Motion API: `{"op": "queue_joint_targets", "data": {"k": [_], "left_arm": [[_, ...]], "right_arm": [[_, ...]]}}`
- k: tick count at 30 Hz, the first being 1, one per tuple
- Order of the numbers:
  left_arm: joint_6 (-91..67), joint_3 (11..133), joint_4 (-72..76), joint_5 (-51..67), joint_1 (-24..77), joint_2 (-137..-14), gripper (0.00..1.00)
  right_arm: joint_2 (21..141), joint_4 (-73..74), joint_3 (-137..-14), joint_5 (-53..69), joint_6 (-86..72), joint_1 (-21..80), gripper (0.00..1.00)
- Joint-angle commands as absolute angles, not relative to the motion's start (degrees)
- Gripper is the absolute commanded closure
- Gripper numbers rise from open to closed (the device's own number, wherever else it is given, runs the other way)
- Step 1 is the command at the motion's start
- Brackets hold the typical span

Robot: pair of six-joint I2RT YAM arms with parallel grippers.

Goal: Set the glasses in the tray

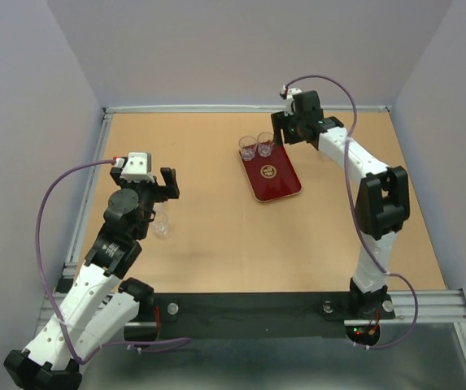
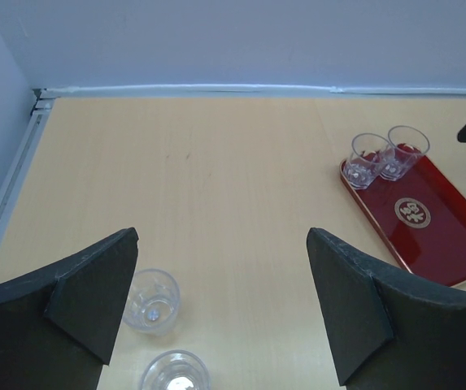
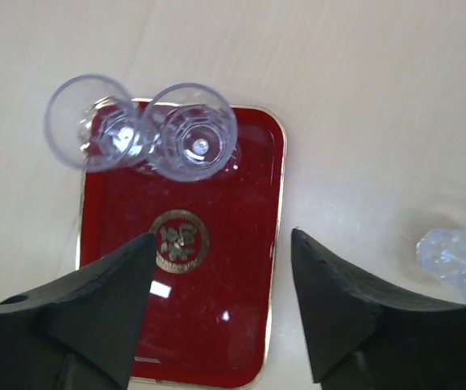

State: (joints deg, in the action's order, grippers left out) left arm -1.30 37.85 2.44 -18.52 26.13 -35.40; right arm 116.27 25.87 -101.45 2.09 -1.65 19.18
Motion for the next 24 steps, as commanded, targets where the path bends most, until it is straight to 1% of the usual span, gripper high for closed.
{"op": "queue_joint_targets", "data": {"k": [1, 2, 3, 4, 6, 7, 10, 11, 13, 14, 16, 19, 22, 23, 24], "left_arm": [[-1.9, 37.0, 6.1, -19.9, 25.9, -35.0, 0.03], [-2.5, 37.3, 6.1, -20.0, 25.8, -35.1, 0.02], [-3.1, 37.6, 5.7, -20.0, 25.8, -35.3, 0.02], [-4.0, 38.5, 5.5, -19.1, 25.8, -35.6, 0.02], [-5.4, 39.5, 4.8, -18.2, 25.8, -35.9, 0.02], [-6.3, 39.9, 4.6, -17.8, 25.7, -36.0, 0.02], [-11.1, 41.7, 2.6, -16.4, 25.5, -36.6, 0.02], [-13.9, 42.0, 1.9, -16.2, 25.5, -36.7, 0.02], [-16.6, 42.5, 0.1, -16.3, 25.5, -37.2, 0.02], [-18.0, 42.6, -1.8, -16.3, 25.4, -37.3, 0.02], [-21.1, 42.3, -4.2, -17.3, 25.2, -37.3, 0.02], [-25.3, 40.7, -6.4, -19.6, 24.8, -37.4, 0.02], [-28.7, 40.2, -9.0, -21.0, 20.7, -39.0, 0.03], [-29.3, 40.3, -9.4, -20.5, 20.7, -39.7, 0.03], [-29.5, 40.3, -9.6, -18.0, 17.3, -41.0, 0.03]], "right_arm": [[102.8, 23.5, -90.6, 10.0, 13.3, 19.3, 0.25], [100.2, 23.4, -87.7, 12.3, 15.6, 19.2, 0.22], [97.8, 23.5, -84.5, 14.3, 17.6, 19.1, 0.16], [92.6, 23.5, -79.5, 17.6, 21.1, 18.7, 0.15], [87.9, 23.4, -74.7, 19.2, 23.4, 18.0, 0.12], [84.3, 23.4, -72.9, 20.0, 24.4, 16.8, 0.11], [79.3, 23.4, -65.8, 24.3, 24.7, 14.0, 0.11], [76.1, 23.3, -64.0, 27.9, 24.9, 11.2, 0.11], [73.4, 23.0, -58.8, 32.3, 25.0, 7.8, 0.11], [71.6, 22.9, -57.5, 36.3, 25.1, 4.6, 0.11], [69.9, 22.9, -55.5, 38.2, 24.7, 1.9, 0.11], [67.5, 22.9, -53.9, 40.9, 24.3, 0.9, 0.11], [66.7, 22.8, -52.3, 43.7, 24.8, 0.3, 0.11], [66.9, 22.8, -52.2, 43.9, 24.9, 0.3, 0.11], [67.8, 22.8, -52.1, 43.9, 24.9, 0.3, 0.11]]}}
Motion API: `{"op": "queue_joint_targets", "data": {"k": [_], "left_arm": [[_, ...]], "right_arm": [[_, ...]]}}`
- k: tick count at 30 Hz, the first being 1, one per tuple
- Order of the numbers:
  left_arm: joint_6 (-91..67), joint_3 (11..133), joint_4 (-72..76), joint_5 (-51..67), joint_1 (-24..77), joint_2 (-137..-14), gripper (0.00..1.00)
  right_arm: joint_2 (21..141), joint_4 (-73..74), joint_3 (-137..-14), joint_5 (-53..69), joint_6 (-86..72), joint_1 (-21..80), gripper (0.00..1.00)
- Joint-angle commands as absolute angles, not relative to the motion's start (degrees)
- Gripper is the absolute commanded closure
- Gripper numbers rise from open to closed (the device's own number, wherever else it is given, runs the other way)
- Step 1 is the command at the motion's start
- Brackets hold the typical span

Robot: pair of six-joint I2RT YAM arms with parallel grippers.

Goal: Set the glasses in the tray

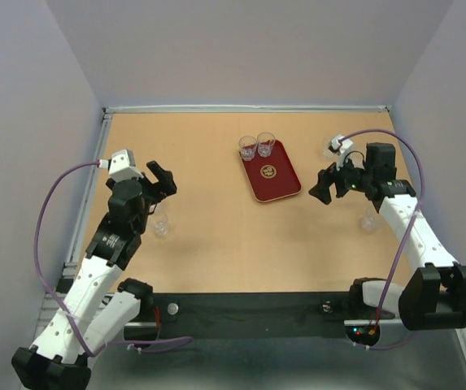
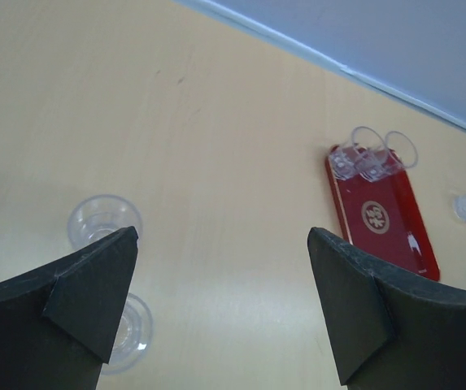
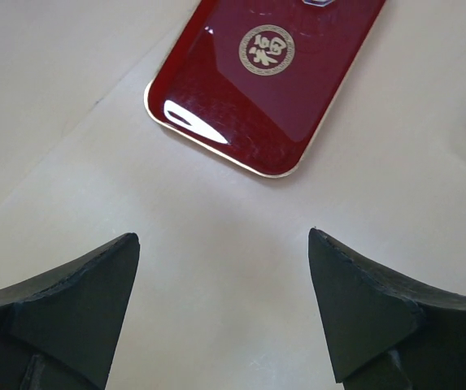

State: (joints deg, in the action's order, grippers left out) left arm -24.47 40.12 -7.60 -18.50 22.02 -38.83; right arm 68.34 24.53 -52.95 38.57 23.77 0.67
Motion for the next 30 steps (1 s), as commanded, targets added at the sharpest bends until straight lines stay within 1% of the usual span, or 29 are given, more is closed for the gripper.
{"op": "queue_joint_targets", "data": {"k": [1, 2, 3, 5, 10, 13, 14, 15, 16, 19, 22, 24, 28, 30], "left_arm": [[-30.1, 40.2, -9.5, -16.1, 15.0, -41.7, 0.03], [-30.5, 40.0, -9.2, -12.5, 12.9, -42.5, 0.03], [-30.9, 40.0, -8.9, -11.3, 9.6, -43.1, 0.03], [-33.1, 40.2, -8.9, -9.4, 6.2, -45.8, 0.04], [-38.9, 43.7, -14.2, -10.1, 1.8, -56.4, 0.05], [-41.0, 46.1, -17.5, -11.1, 0.5, -61.4, 0.11], [-41.1, 46.4, -17.8, -11.2, 0.4, -62.3, 0.14], [-41.2, 46.8, -18.1, -11.4, 0.4, -63.7, 0.14], [-41.7, 46.8, -18.5, -11.8, 0.4, -64.4, 0.17], [-42.0, 46.9, -18.9, -12.3, -1.4, -66.6, 0.18], [-41.9, 46.7, -18.1, -10.6, -2.9, -68.4, 0.22], [-41.7, 46.4, -17.1, -8.8, -3.9, -69.3, 0.28], [-41.3, 45.7, -15.8, -6.7, -5.4, -70.2, 0.32], [-41.0, 45.4, -15.0, -5.0, -6.2, -70.9, 0.38]], "right_arm": [[68.2, 22.8, -52.2, 43.9, 24.8, 0.3, 0.11], [68.7, 22.9, -52.6, 43.9, 24.5, 0.3, 0.11], [69.1, 22.9, -52.6, 43.7, 24.3, 0.3, 0.11], [69.2, 22.9, -52.5, 43.2, 24.3, 0.3, 0.11], [68.6, 22.8, -52.3, 42.7, 24.7, 0.4, 0.11], [68.6, 22.8, -52.2, 42.5, 24.9, 0.3, 0.11], [68.6, 22.8, -52.3, 42.4, 24.9, 0.3, 0.11], [68.8, 22.8, -52.3, 42.3, 24.8, 0.3, 0.11], [68.8, 22.8, -52.2, 42.3, 24.8, 0.3, 0.11], [68.8, 22.8, -52.3, 42.0, 24.8, 0.3, 0.11], [68.9, 22.8, -52.3, 41.9, 24.9, 0.4, 0.11], [69.1, 22.8, -52.3, 41.7, 24.8, 0.3, 0.11], [69.2, 22.8, -52.3, 41.1, 24.7, 0.3, 0.11], [69.2, 22.8, -52.3, 41.1, 24.7, 0.3, 0.11]]}}
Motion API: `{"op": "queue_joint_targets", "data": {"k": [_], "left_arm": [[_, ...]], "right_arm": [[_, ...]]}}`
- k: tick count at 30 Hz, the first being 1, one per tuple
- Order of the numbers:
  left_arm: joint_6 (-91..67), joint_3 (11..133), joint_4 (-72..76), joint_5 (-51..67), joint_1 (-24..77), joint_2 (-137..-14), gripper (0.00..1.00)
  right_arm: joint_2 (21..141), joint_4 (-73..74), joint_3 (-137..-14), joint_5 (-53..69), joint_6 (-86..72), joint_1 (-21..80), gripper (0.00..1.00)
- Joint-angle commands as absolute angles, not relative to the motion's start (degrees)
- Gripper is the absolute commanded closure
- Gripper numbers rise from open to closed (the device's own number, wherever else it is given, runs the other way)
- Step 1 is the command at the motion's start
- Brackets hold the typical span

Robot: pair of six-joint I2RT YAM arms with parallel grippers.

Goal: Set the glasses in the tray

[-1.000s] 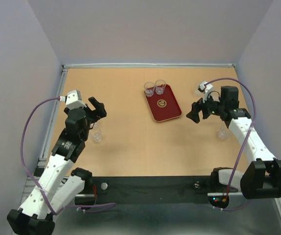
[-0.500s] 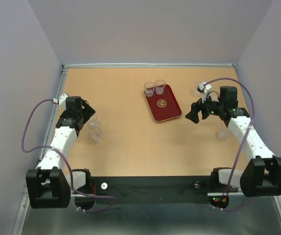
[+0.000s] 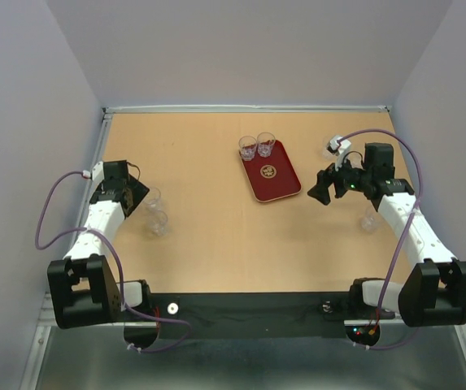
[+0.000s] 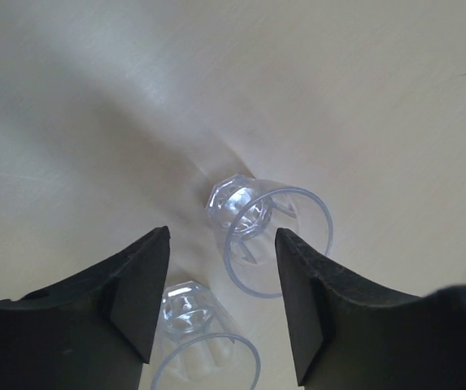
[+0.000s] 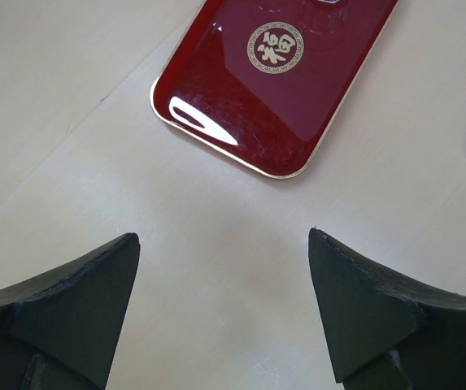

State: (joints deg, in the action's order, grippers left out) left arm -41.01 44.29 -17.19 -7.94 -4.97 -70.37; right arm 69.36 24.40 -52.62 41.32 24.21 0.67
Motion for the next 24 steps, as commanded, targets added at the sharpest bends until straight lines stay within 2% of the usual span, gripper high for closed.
{"op": "queue_joint_targets", "data": {"k": [1, 3, 6, 10, 15, 16, 17, 20, 24], "left_arm": [[-41.0, 45.3, -15.0, -4.5, -6.4, -71.3, 0.38], [-40.9, 45.4, -14.9, -3.7, -6.5, -72.0, 0.39], [-40.4, 45.0, -14.2, -2.6, -6.5, -72.8, 0.48], [-40.2, 44.7, -14.1, -2.0, -6.4, -73.5, 0.51], [-40.3, 44.3, -13.6, -1.7, -6.5, -73.7, 0.67], [-40.2, 44.3, -13.4, -1.5, -6.5, -73.7, 0.75], [-40.2, 44.2, -13.4, -1.5, -6.5, -73.8, 0.78], [-39.9, 44.3, -13.2, -1.1, -6.5, -73.9, 0.86], [-39.2, 44.6, -12.6, -0.3, -6.5, -74.2, 0.90]], "right_arm": [[69.2, 22.8, -52.4, 41.1, 24.7, 0.3, 0.11], [69.3, 22.8, -52.3, 41.2, 24.7, 0.3, 0.11], [69.3, 22.8, -52.4, 41.2, 24.7, 0.3, 0.11], [69.3, 22.8, -52.4, 41.1, 24.6, 0.3, 0.11], [69.3, 22.8, -52.3, 41.0, 24.5, 0.3, 0.11], [69.2, 22.8, -52.4, 40.9, 24.5, 0.3, 0.11], [69.2, 22.8, -52.4, 40.8, 24.5, 0.3, 0.11], [69.0, 22.8, -52.4, 40.7, 24.4, 0.3, 0.11], [68.9, 22.8, -52.4, 40.5, 24.4, 0.3, 0.11]]}}
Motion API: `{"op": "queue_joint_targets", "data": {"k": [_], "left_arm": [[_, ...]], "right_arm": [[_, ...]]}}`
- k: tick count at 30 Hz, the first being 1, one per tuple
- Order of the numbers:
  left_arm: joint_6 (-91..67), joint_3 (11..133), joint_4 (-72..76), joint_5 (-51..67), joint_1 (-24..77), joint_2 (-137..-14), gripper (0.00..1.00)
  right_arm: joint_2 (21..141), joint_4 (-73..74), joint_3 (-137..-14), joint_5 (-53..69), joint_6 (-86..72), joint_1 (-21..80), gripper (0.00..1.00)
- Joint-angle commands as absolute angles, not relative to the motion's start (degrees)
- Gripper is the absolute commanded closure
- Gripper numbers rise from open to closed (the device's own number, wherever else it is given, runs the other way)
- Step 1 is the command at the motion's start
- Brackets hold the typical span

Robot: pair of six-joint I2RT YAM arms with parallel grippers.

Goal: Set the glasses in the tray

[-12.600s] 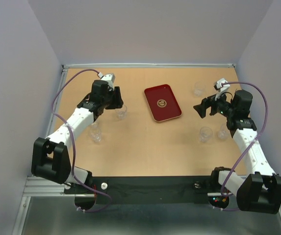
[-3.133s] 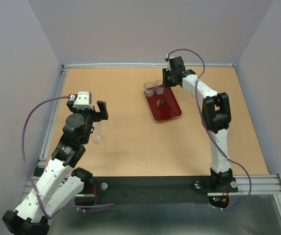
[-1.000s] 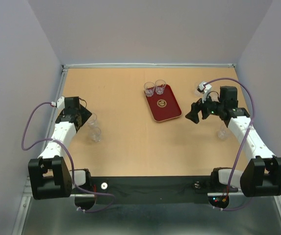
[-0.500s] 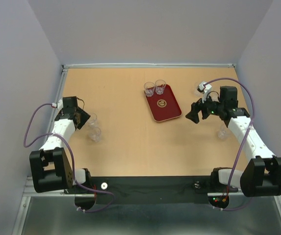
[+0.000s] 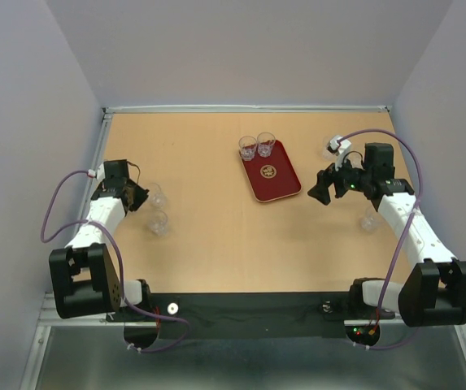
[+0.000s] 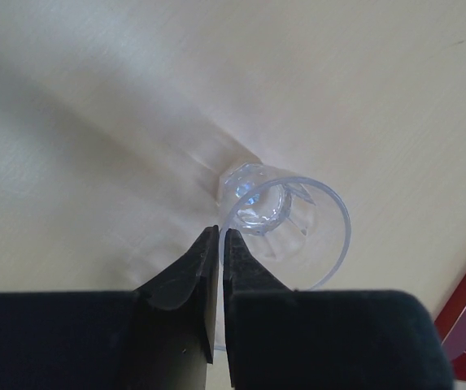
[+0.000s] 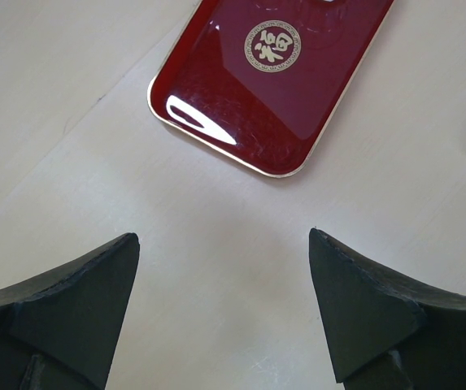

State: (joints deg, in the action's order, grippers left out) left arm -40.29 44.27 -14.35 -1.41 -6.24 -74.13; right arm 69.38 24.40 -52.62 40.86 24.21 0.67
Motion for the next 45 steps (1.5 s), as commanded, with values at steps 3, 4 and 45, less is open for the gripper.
{"op": "queue_joint_targets", "data": {"k": [3, 4, 45], "left_arm": [[-37.4, 45.0, -11.0, 4.1, -6.4, -74.6, 0.97], [-35.9, 45.5, -9.6, 6.0, -6.4, -75.0, 1.00], [-31.1, 87.5, 0.1, 19.5, 25.5, -112.3, 1.00]], "right_arm": [[68.9, 22.8, -52.4, 40.4, 24.4, 0.3, 0.11], [69.0, 22.8, -52.4, 40.3, 24.5, 0.3, 0.11], [69.3, 22.8, -52.3, 40.3, 24.8, -1.1, 0.11]]}}
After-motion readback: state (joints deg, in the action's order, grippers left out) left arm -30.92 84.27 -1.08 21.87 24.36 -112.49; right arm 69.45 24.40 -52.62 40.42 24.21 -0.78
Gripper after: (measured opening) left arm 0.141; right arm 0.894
